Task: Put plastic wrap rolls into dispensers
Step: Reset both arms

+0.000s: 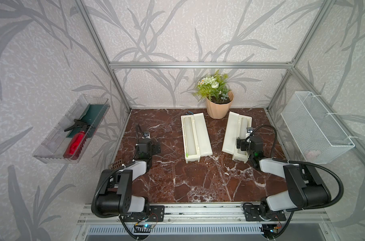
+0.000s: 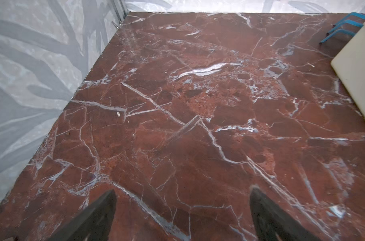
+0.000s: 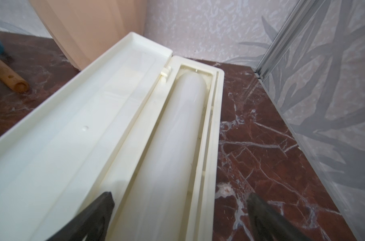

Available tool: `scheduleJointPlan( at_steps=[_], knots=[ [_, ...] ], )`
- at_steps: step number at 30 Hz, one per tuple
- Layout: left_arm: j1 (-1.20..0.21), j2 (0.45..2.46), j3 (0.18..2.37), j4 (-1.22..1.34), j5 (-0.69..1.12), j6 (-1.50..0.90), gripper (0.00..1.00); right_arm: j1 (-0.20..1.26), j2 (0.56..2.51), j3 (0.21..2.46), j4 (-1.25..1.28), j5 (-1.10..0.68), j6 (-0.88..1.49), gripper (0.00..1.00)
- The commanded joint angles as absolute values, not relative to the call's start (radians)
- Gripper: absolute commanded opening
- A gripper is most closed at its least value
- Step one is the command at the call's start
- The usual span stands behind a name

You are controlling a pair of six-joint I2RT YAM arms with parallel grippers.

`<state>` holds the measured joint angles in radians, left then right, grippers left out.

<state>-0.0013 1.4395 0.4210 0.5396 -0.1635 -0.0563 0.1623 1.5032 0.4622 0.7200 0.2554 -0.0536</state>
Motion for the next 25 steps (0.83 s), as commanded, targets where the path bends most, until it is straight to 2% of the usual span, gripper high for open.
scheduleJointPlan(
  at_steps=[1, 3, 6, 9, 12, 15, 17, 25],
  knots=[
    [0.012, 1.503, 0.379, 0.879, -0.15, -0.038, 1.0, 0.163, 1.544, 0.411, 0.886, 0.226, -0.083, 1.0],
    [0.016, 1.584, 0.332, 1.069, -0.101, -0.012, 0.99, 0.163, 1.553, 0.391, 0.932, 0.202, -0.093, 1.0],
    [0.02, 1.52, 0.357, 0.903, -0.11, -0.035, 0.99, 0.162, 1.606, 0.324, 1.112, 0.146, -0.12, 0.99],
    [0.02, 1.574, 0.362, 0.993, -0.167, -0.037, 1.0, 0.164, 1.588, 0.315, 1.095, 0.143, -0.118, 0.99],
    [0.018, 1.54, 0.391, 0.875, -0.145, -0.031, 1.0, 0.163, 1.596, 0.311, 1.114, 0.151, -0.116, 0.99],
    [0.018, 1.572, 0.373, 0.961, -0.144, -0.027, 0.99, 0.163, 1.599, 0.318, 1.107, 0.156, -0.114, 0.99],
    [0.019, 1.555, 0.391, 0.901, -0.151, -0.038, 1.0, 0.163, 1.602, 0.325, 1.099, 0.158, -0.114, 0.99],
    [0.017, 1.569, 0.382, 0.943, -0.144, -0.03, 0.99, 0.158, 1.598, 0.35, 1.045, 0.15, -0.107, 0.99]
  ],
)
